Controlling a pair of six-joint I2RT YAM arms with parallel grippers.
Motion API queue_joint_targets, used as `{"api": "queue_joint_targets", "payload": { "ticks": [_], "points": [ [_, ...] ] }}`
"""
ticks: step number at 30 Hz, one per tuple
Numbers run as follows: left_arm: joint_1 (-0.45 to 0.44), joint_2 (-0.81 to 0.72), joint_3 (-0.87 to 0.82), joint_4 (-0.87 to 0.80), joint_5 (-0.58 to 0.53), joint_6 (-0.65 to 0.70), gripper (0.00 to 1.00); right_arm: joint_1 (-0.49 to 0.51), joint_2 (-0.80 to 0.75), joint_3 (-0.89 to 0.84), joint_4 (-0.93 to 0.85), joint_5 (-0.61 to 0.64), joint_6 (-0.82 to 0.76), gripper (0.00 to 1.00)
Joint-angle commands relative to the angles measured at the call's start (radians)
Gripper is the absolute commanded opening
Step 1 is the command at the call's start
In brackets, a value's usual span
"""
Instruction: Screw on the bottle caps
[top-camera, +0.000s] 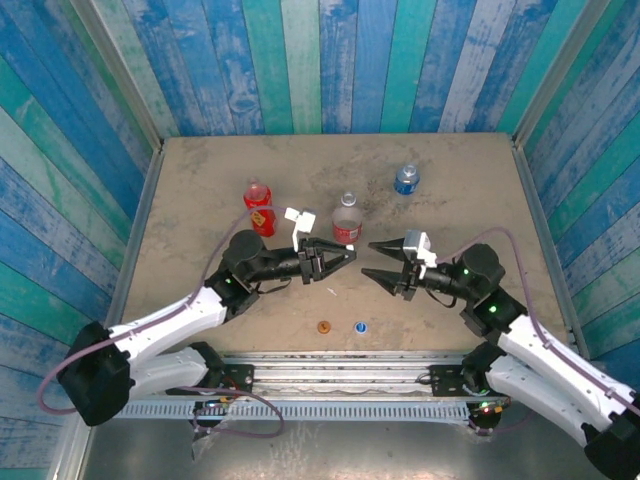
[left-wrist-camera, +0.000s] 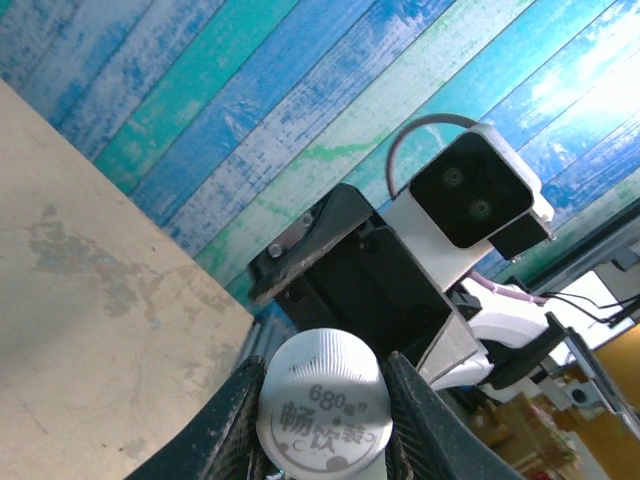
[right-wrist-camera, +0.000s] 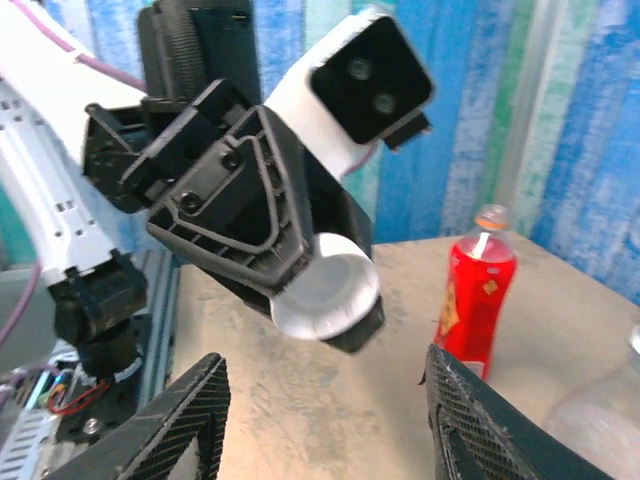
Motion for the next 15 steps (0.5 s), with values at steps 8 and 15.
{"api": "queue_joint_targets", "payload": {
  "ticks": [8, 15],
  "points": [
    [-0.049, 0.02, 0.092, -0.41, -0.247, 0.36, 0.24, -0.011, -0.183, -0.013, -0.197, 0.558, 0.051, 0.58],
    [-0.152, 0.184, 0.157, -0.563, -0.413, 0.514, 0.25, -0.023, -0.208, 0.001, -0.271, 0.623, 0.069, 0.57]
  ]
}}
